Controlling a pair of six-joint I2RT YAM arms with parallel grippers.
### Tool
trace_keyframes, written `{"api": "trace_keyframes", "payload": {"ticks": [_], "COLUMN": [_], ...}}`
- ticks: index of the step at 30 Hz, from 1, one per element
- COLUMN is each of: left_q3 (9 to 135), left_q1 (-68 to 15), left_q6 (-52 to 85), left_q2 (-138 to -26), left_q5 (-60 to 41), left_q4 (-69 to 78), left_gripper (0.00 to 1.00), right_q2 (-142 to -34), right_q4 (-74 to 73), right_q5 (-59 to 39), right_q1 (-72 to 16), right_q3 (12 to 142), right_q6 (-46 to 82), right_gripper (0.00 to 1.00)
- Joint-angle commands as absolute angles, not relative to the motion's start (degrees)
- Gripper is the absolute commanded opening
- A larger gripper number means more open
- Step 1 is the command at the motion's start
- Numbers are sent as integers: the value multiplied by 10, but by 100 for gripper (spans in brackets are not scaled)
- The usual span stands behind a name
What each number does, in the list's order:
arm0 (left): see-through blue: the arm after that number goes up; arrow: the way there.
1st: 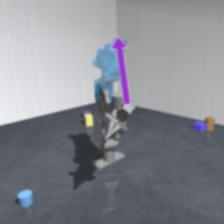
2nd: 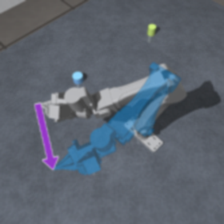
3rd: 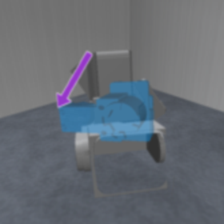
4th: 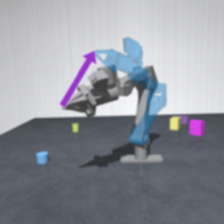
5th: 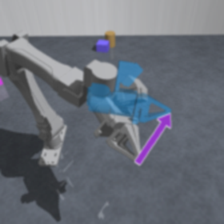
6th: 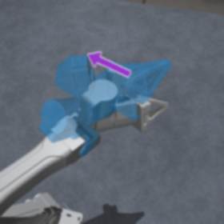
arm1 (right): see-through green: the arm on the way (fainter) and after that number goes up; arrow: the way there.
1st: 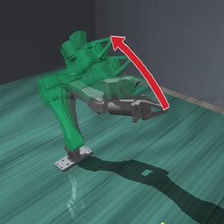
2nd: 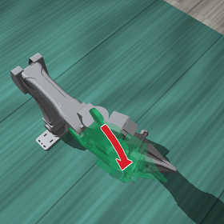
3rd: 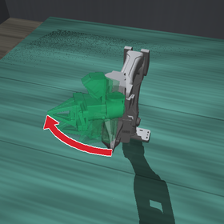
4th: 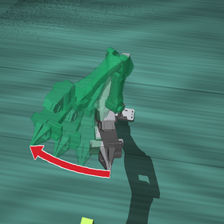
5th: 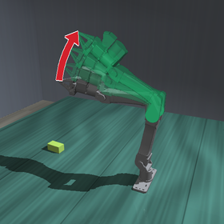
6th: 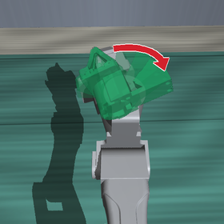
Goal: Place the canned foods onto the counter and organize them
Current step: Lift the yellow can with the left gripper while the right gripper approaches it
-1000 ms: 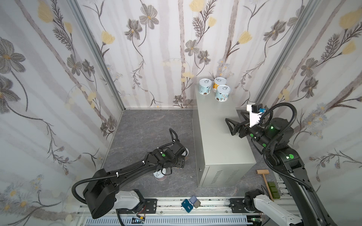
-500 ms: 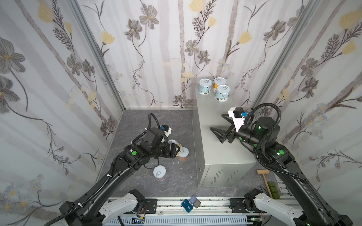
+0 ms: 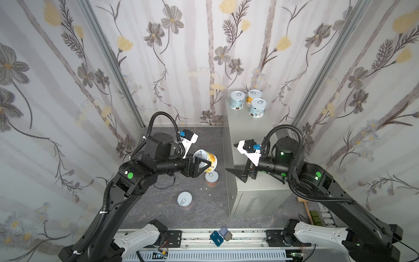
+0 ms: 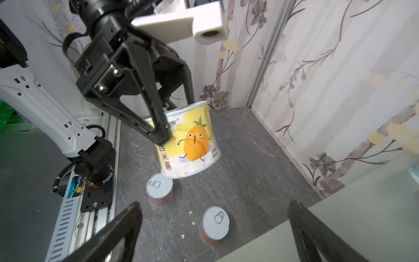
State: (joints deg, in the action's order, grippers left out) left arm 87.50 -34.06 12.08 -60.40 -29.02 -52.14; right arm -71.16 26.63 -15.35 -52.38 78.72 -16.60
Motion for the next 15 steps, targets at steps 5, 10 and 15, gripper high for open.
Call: {"api": "trace_keyframes", "payload": {"ticks": [5,10,15], "left_q3": [906,918,920], "left_q1": [-339,-339,-339], "left_q6": [107,96,96], "left_q2": [-611,-616,-616], "left_q5": [-346,-344,-352], "left_q4": [-503,-513,-511], "left_gripper": [42,42,41], "right_q2": [-744,-776,-809], "right_q4": [275,254,215], "right_q5": [-77,-37,23], "right_q1": [-584,-628,-652], "right_q3": [821,836,842], "right_q6": [-189,-188,-171], "right_gripper": [100,100,100]}}
